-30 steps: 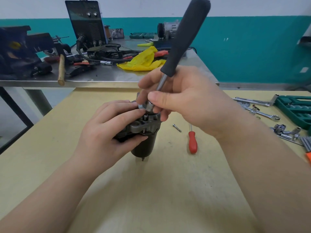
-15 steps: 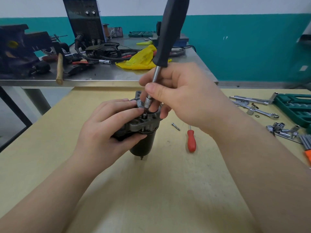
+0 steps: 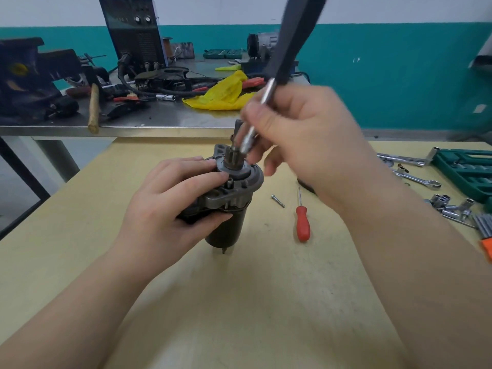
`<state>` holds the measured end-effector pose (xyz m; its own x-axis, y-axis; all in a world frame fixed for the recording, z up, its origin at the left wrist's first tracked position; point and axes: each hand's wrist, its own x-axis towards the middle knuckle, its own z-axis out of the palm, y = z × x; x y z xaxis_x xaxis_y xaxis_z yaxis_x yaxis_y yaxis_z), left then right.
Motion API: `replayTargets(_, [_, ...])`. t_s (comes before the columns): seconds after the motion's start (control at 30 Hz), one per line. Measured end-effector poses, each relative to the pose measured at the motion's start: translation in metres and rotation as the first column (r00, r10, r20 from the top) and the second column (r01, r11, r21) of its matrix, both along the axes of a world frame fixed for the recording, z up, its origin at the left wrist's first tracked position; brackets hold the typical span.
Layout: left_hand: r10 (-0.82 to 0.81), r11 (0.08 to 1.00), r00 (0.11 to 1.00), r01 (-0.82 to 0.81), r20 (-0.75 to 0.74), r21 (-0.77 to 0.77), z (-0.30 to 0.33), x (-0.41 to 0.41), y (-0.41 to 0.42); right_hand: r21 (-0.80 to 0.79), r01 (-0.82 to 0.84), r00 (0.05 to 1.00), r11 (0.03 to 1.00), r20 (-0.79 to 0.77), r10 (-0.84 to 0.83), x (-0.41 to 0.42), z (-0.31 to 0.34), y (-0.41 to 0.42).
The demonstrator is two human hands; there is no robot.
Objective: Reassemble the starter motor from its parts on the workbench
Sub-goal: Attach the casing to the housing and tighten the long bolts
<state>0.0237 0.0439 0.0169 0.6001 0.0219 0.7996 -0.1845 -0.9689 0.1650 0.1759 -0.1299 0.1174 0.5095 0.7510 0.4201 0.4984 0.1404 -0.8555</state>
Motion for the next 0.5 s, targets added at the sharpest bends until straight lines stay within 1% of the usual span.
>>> replayTargets(0.07, [0.008,1.0,1.0,-0.008,0.005,0.016,-0.001,0.0,0.001,0.09,0.069,0.995,0.994,-0.071,-0.063,0.013,0.005,-0.006])
replayTargets(0.1, [0.006,1.0,1.0,-0.007,0.008,0.024,-0.001,0.0,0.002,0.084,0.118,0.99,0.989,-0.087,-0.111,0.022,0.007,-0.011])
replayTargets(0.13, [0.006,1.0,1.0,-0.006,0.007,0.03,-0.002,-0.001,0.003,0.027,0.181,0.982,0.983,-0.063,-0.179,0.032,0.006,-0.016])
replayTargets(0.17, [0.004,0.999,1.0,-0.004,0.001,0.034,-0.002,-0.001,0.004,-0.084,0.254,0.967,0.963,0.01,-0.254,0.043,0.003,-0.021])
replayTargets(0.23, [-0.001,0.999,1.0,0.001,-0.008,0.047,-0.002,-0.002,0.005,-0.357,0.381,0.924,0.853,0.18,-0.337,0.063,-0.011,-0.032])
replayTargets(0.27, [0.004,0.998,1.0,-0.003,-0.013,0.055,-0.001,-0.001,0.004,-0.467,0.402,0.916,0.787,0.209,-0.343,0.07,-0.022,-0.037])
replayTargets(0.3, [0.012,0.998,1.0,-0.011,-0.02,0.06,0.0,-0.001,0.003,-0.552,0.394,0.918,0.735,0.204,-0.339,0.076,-0.034,-0.041])
replayTargets(0.4, [0.067,0.996,0.997,-0.063,-0.047,0.07,0.004,-0.002,0.0,-0.732,0.352,0.933,0.583,0.228,-0.277,0.088,-0.07,-0.049])
replayTargets(0.5, [0.097,0.994,0.993,-0.093,-0.072,0.055,0.007,-0.001,-0.004,-0.821,0.342,0.938,0.458,0.267,-0.221,0.093,-0.093,-0.051])
